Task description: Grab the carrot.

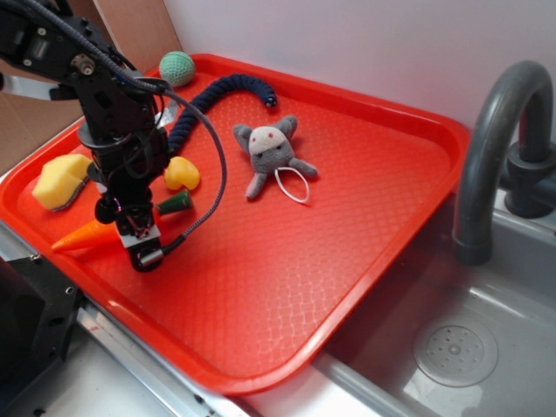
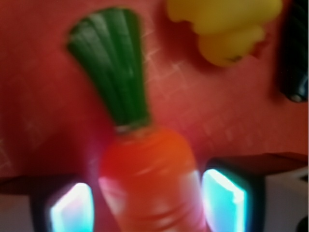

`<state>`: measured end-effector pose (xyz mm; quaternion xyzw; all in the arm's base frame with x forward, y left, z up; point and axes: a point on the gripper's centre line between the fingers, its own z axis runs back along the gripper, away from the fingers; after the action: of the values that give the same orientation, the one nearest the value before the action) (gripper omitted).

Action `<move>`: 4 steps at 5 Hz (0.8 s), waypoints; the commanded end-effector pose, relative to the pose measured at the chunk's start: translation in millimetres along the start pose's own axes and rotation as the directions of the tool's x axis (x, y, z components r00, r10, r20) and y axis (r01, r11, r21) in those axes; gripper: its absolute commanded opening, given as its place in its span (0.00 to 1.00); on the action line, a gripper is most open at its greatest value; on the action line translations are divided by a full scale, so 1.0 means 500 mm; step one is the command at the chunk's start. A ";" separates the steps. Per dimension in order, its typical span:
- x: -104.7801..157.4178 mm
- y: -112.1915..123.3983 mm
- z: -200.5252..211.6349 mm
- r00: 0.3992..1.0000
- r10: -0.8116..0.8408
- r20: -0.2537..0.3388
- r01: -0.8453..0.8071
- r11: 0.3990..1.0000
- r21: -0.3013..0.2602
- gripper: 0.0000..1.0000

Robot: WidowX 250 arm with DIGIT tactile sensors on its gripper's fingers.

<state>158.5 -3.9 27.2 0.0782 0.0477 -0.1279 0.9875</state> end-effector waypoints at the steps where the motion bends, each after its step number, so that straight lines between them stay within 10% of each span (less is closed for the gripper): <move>1: -0.010 0.010 0.000 1.000 0.006 0.022 -0.006 1.000 -0.017 0.00; 4: 0.030 0.097 0.163 0.902 0.418 -0.109 -0.429 0.897 -0.110 0.00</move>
<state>189.0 20.0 103.9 0.0269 0.0964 0.0868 0.9912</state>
